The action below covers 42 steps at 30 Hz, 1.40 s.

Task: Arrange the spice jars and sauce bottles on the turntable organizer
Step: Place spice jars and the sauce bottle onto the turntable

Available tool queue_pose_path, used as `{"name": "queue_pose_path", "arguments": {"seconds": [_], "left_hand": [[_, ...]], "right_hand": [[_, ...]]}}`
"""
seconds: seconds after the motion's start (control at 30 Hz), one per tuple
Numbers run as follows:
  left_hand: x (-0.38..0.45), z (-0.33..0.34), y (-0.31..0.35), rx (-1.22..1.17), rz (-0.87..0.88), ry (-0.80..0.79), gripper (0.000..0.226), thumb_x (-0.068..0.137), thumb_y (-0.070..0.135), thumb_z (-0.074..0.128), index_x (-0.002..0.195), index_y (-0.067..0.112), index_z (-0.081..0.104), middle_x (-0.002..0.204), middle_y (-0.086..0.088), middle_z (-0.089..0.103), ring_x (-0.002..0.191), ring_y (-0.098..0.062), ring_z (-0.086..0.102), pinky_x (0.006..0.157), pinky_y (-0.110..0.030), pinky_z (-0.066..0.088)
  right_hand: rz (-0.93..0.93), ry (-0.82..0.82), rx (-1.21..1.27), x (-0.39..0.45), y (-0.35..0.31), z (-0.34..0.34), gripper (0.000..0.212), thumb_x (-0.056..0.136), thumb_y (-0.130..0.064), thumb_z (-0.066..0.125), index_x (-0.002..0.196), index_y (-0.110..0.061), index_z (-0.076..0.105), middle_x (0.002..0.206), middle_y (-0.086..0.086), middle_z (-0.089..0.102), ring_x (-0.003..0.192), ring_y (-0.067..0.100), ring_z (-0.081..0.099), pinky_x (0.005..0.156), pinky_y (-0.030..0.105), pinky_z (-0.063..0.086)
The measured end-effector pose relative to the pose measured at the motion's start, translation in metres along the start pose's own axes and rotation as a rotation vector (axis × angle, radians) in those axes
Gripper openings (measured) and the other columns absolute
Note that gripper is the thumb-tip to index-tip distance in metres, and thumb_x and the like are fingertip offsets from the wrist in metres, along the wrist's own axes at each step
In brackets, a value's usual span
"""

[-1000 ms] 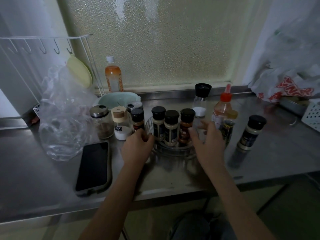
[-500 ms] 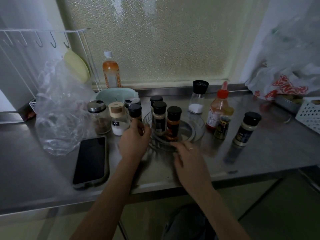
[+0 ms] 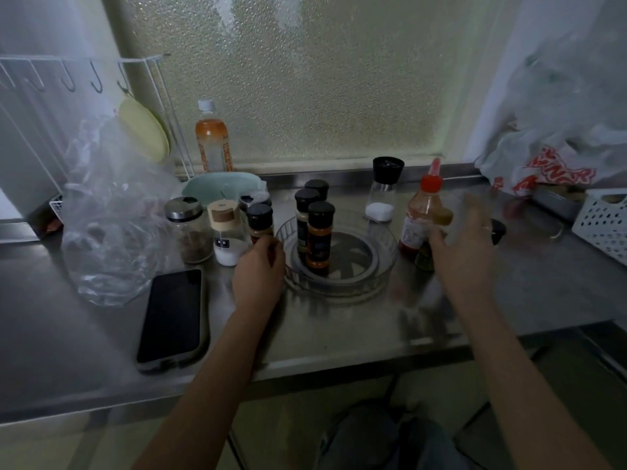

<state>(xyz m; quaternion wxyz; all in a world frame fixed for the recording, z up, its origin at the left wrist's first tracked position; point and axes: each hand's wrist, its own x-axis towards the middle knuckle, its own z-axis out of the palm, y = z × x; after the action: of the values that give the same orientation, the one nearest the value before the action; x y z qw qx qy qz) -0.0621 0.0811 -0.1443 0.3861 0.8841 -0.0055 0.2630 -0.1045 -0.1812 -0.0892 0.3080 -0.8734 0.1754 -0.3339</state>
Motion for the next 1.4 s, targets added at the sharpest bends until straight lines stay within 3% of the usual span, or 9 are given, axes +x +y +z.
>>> {"name": "queue_pose_path", "arguments": {"seconds": [0.23,0.37,0.5,0.73,0.83,0.93,1.13,1.33,1.4], "left_hand": [[-0.002,-0.002,0.003,-0.031,-0.027,0.023,0.022,0.087,0.025,0.058,0.102,0.011,0.066,0.093,-0.009,0.069,0.077,-0.018,0.057,0.066,-0.026,0.037],[-0.002,-0.002,0.004,0.017,0.017,0.037,0.021,0.085,0.017,0.059,0.103,0.008,0.065,0.095,-0.015,0.069,0.086,-0.031,0.063,0.066,-0.029,0.04],[-0.003,-0.002,0.006,0.054,0.08,0.05,0.012,0.091,0.01,0.053,0.089,0.0,0.06,0.09,-0.021,0.066,0.081,-0.038,0.061,0.063,-0.037,0.042],[-0.004,-0.003,0.006,0.03,0.088,0.051,0.01,0.088,0.009,0.057,0.085,0.0,0.061,0.083,-0.02,0.068,0.076,-0.034,0.062,0.061,-0.029,0.036],[-0.004,-0.003,0.005,-0.021,0.108,0.039,0.014,0.091,0.012,0.054,0.089,0.002,0.062,0.08,-0.017,0.067,0.075,-0.033,0.062,0.061,-0.028,0.035],[-0.003,0.001,0.004,-0.12,0.11,-0.046,0.027,0.097,0.018,0.044,0.12,0.006,0.05,0.091,-0.011,0.062,0.087,-0.037,0.06,0.067,-0.033,0.038],[-0.003,0.001,0.006,-0.148,0.089,-0.03,0.03,0.098,0.018,0.041,0.125,0.007,0.044,0.094,-0.02,0.066,0.084,-0.04,0.062,0.066,-0.041,0.046],[-0.005,0.001,0.004,-0.113,0.167,-0.11,0.04,0.09,0.026,0.058,0.128,0.015,0.053,0.114,-0.013,0.064,0.101,-0.027,0.06,0.078,-0.027,0.042],[-0.003,0.003,0.002,-0.131,0.166,-0.144,0.046,0.09,0.022,0.059,0.134,0.014,0.048,0.124,-0.014,0.06,0.11,-0.027,0.057,0.085,-0.027,0.042]], "right_hand": [[-0.089,-0.07,-0.025,0.011,-0.005,0.009,0.031,0.092,-0.025,0.054,0.119,-0.015,0.044,0.11,0.011,0.061,0.094,0.028,0.061,0.078,0.044,0.054],[-0.28,0.055,0.256,-0.004,-0.026,0.003,0.025,0.089,-0.024,0.059,0.11,-0.025,0.047,0.098,-0.005,0.059,0.079,0.006,0.058,0.069,0.024,0.048],[-0.309,-0.198,0.4,-0.021,-0.054,0.023,0.024,0.089,-0.021,0.061,0.11,-0.025,0.049,0.092,-0.025,0.051,0.074,-0.001,0.057,0.068,0.025,0.056],[-0.303,-0.405,0.433,-0.027,-0.063,0.036,0.045,0.09,-0.034,0.057,0.132,-0.035,0.043,0.12,-0.007,0.057,0.095,0.006,0.058,0.084,0.035,0.054],[-0.23,-0.051,0.443,-0.018,-0.039,0.014,0.039,0.091,-0.047,0.049,0.129,-0.042,0.041,0.122,-0.012,0.056,0.088,-0.007,0.057,0.073,0.022,0.052],[-0.053,0.395,0.338,-0.007,0.006,-0.012,0.048,0.087,-0.048,0.051,0.131,-0.033,0.041,0.132,-0.01,0.05,0.116,0.003,0.046,0.097,0.039,0.044],[0.171,0.025,0.375,-0.003,0.048,-0.008,0.074,0.082,-0.03,0.068,0.142,-0.019,0.027,0.144,0.007,0.043,0.13,0.023,0.043,0.108,0.044,0.036],[0.193,0.072,0.339,-0.002,0.043,0.0,0.046,0.086,-0.015,0.064,0.124,-0.004,0.042,0.125,0.017,0.055,0.113,0.029,0.054,0.092,0.041,0.046],[0.168,0.148,0.391,-0.008,0.036,-0.005,0.045,0.085,-0.016,0.065,0.124,-0.007,0.044,0.12,0.008,0.057,0.105,0.016,0.055,0.081,0.02,0.046]]}}
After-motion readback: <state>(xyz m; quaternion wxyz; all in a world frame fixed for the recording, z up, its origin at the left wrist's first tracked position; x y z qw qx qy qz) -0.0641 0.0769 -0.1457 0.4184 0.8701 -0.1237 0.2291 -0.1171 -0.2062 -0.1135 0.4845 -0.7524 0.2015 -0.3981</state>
